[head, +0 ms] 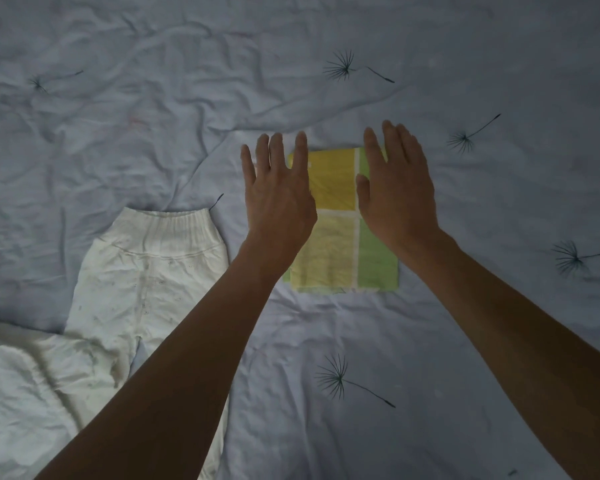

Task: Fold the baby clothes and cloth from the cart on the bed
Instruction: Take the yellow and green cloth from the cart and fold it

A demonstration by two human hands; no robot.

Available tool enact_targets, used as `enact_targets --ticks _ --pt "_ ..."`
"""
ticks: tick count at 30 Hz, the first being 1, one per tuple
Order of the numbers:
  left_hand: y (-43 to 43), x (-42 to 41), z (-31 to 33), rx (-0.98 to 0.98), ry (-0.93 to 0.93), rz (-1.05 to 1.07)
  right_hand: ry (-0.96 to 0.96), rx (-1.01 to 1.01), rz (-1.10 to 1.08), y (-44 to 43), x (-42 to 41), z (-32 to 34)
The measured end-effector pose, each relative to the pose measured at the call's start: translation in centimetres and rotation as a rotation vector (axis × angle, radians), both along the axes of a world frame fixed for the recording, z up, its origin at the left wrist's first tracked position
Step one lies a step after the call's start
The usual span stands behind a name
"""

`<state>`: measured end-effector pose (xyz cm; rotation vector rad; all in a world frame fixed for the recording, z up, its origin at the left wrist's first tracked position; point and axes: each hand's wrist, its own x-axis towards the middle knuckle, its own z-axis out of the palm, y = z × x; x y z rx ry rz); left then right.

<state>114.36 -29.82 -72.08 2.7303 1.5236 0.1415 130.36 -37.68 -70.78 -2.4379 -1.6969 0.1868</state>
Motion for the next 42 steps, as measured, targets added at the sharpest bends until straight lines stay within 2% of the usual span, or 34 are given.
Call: enact_targets --ticks 6,16,19,21,29,35,42 --pt "-2.6 -1.9 1.6 0.042 0.038 0.035 -0.102 0.016 -0.022 -3.2 -2.1 1.7" --pt "-8.7 -6.6 0.8 -0.105 -0.005 -0.002 -0.009 -0.03 -0.105 -9.8 -4.7 0.8" --pt "-9.5 -8.1 -0.7 -0.405 -0.213 0.09 0.14 -0.084 -0.172 -11.8 -5.1 -0.2" --pt "-9.7 -8.8 -1.7 -0.561 -0.293 0.135 0.31 -0.121 -0.26 -12.9 -4.9 -1.1" --pt "-10.0 -9.7 -3.4 -0.871 -0.637 0.34 0.927 -0.061 -0.643 -15.0 -4.2 -2.9" --pt "-9.8 -10.2 -4.3 -1.201 -0.906 0.549 1.15 0.042 -0.791 -15.2 -3.5 -4.0" --pt "-10.0 -10.0 -4.8 -1.367 -1.028 0.632 1.219 0.034 -0.818 -14.5 -2.7 -4.9"
